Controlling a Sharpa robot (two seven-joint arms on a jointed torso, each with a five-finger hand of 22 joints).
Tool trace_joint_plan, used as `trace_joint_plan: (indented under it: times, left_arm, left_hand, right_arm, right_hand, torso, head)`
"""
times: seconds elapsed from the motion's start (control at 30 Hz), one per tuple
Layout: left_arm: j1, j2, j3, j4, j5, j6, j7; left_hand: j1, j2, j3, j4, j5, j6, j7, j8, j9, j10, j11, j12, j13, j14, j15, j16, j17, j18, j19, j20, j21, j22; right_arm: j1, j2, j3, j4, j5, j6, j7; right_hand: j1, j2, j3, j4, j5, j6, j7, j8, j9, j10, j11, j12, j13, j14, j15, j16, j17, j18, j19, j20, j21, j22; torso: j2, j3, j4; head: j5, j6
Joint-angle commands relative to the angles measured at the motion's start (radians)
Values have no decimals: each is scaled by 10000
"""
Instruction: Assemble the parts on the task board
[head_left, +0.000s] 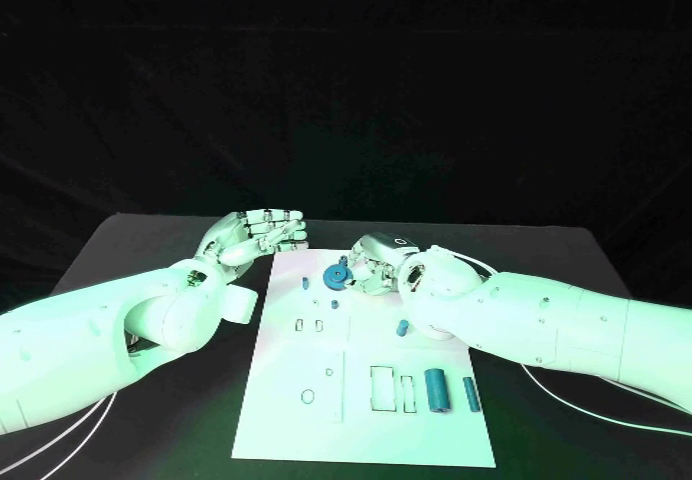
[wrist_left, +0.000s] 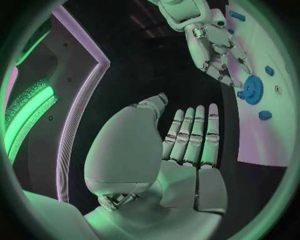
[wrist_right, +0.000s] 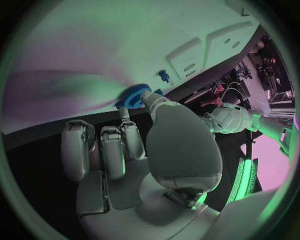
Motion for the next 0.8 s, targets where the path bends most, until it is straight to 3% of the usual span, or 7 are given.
trace_joint_plan:
  times: [0.03, 0.6, 0.8]
  left_arm:
    - [11, 20, 7, 20, 23, 155, 68]
    - [11, 12, 7, 12, 23, 153, 62]
    - [11, 4, 7, -2, 23, 161, 60]
  left_hand:
    - [-7, 70, -11, -53, -33, -31, 712, 42, 9, -18, 16, 31, -8, 79, 22, -36, -9, 112, 42, -4, -38, 10]
    - [-7, 70, -11, -53, -33, -31, 712, 42, 9, -18, 16, 31, -8, 79, 22, -36, -9, 112, 42, -4, -38, 10]
    - [-7, 70, -11, -53, -33, -31, 712, 42, 9, -18, 16, 31, -8, 79, 22, -36, -9, 112, 42, -4, -38, 10]
  right_arm:
    - [-2, 40, 1, -23, 31, 226, 154]
    - [-5, -23, -3, 50, 74, 560, 190]
    - [-3, -322, -3, 293, 18, 47, 181]
  right_hand:
    - [37, -35, -17, -20, -18, 51, 10, 46, -1, 24, 4, -11, 580, 894, 71, 49, 1959, -60, 68, -15, 34, 947]
    - [36, -29, -16, -21, -14, 25, 15, 26, -10, 38, 7, 0, 599, 897, 73, 53, 1972, -64, 76, -15, 44, 960]
    - [38, -22, -13, -21, -13, 28, 14, 25, -10, 43, 7, 5, 606, 895, 73, 51, 1966, -63, 74, -15, 40, 957]
  torso:
    - [-2, -2, -11]
    - [-5, 10, -18]
    - [-19, 18, -33]
  head:
    - [15, -8]
    - [30, 9]
    - [28, 19]
